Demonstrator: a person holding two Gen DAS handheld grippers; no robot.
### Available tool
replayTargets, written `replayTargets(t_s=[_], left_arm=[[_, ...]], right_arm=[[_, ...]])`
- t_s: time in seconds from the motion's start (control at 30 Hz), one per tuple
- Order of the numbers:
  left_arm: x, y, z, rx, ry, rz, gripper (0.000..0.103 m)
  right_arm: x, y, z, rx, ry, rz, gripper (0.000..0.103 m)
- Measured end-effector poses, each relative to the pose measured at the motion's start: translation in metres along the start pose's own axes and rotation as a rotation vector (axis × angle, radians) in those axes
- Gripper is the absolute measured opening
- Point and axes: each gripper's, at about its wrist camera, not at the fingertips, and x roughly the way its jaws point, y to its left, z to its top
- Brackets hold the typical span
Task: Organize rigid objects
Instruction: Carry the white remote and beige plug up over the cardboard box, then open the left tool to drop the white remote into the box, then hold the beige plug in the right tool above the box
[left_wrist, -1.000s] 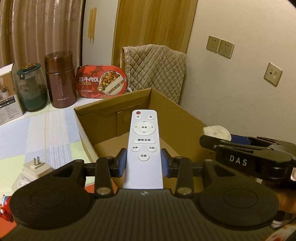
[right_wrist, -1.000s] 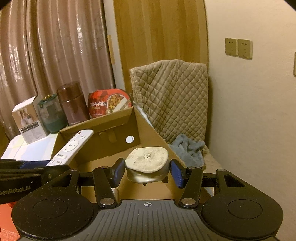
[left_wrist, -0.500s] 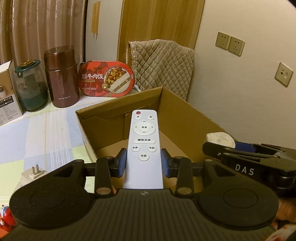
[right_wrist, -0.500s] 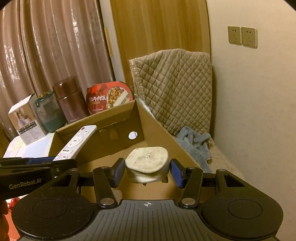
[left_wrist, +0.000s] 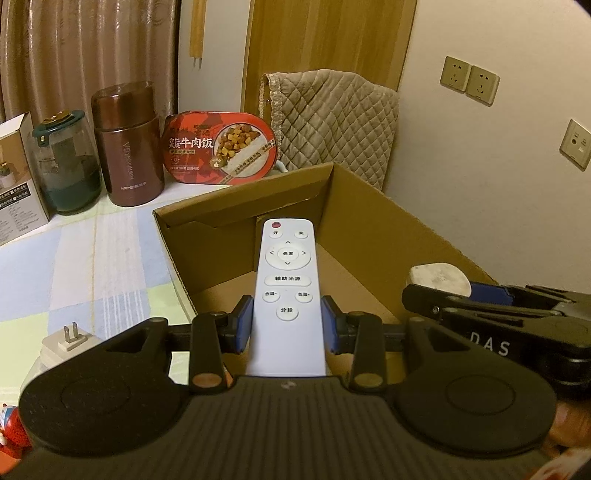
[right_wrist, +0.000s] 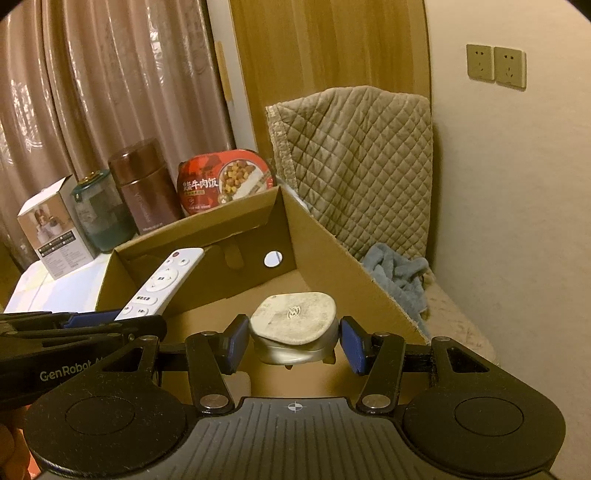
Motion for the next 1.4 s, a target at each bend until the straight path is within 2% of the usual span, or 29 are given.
replayTargets(t_s=[0.37,0.43,0.47,1.0,1.4], left_arm=[[0.004,0.007,-0.002,-0.021,0.01,0.008,0.033],[0.004,0.007,-0.002,-0.021,0.009,0.002,0.023],[0.004,0.007,-0.001,-0.018,0.011,0.001,0.021],[-0.001,0.008,0.0,-0.026,-0.004,0.006,0.021],[0.001,0.011,-0.003,-0.029,0.002,0.005,0.021]], right_arm=[[0.0,0.005,-0.001,-0.004,0.008,0.005,0.05],[0.0,0.005,-0.001,-0.002,0.008,0.005,0.05],[0.0,0.004,-0.002,-0.001,0.009,0.005,0.05],[0.001,0.005,-0.004,0.006,0.024,0.022,0.05],[0.009,0.005,-0.008,0.002,0.081,0.014,0.05]])
